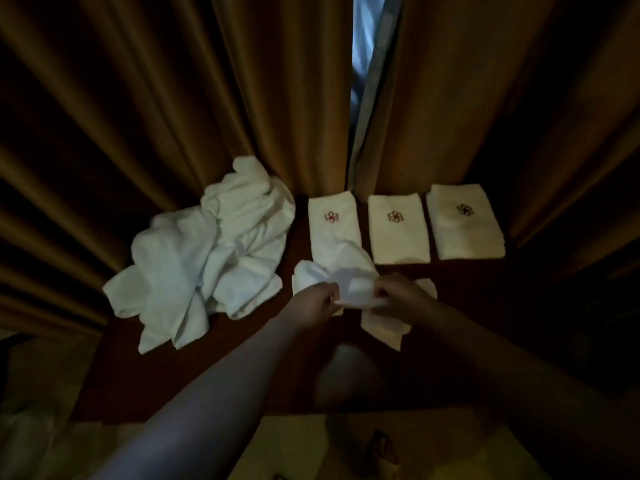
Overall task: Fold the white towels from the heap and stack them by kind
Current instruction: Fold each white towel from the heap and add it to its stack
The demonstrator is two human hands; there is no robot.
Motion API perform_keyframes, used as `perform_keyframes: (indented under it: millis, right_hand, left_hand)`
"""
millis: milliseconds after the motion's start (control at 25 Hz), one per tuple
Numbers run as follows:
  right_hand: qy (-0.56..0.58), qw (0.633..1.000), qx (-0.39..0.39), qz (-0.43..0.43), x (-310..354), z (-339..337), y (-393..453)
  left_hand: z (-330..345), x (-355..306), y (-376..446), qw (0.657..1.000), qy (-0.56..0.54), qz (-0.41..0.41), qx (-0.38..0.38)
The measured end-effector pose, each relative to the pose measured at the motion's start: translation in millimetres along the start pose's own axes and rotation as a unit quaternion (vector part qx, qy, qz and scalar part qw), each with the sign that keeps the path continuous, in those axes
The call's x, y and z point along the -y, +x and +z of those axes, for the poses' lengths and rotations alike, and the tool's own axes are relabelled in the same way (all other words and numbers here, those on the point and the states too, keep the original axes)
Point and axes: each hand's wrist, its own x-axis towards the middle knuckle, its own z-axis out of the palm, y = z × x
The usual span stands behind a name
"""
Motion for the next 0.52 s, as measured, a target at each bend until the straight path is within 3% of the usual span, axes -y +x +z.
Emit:
perform_keyframes:
  millis: [80,160,280,440,520]
  right_hand:
    - [0.013,0.994,0.103,0.024,-19.0,31.5,-4.7]
    - [0.041,0.986,0.142,0.076,-37.1,51.0,-4.0]
    - [0.077,0.99,0.06,0.099,-63.4,64.4,8.5]
    - [0.067,0.99,0.062,0.108,-79.2,64.5,29.7]
    - [0.023,0.995,0.067,0.066,-81.0,67.0,38.1]
  left_hand:
    - [36.9,9.4,-0.2,0.996,-0.016,-0.061,0.057]
    - [67.3,15.2,3.1,0.989,-0.048,-0.108,0.086]
    - [93.6,11.9,11.5,0.981,-0.092,-0.159,0.065]
    - [105.8,9.7,40.8,0.981,-0.051,-0.162,-0.089]
    - [107.1,9.8,55.5,0.988,0.011,-0.143,-0.062]
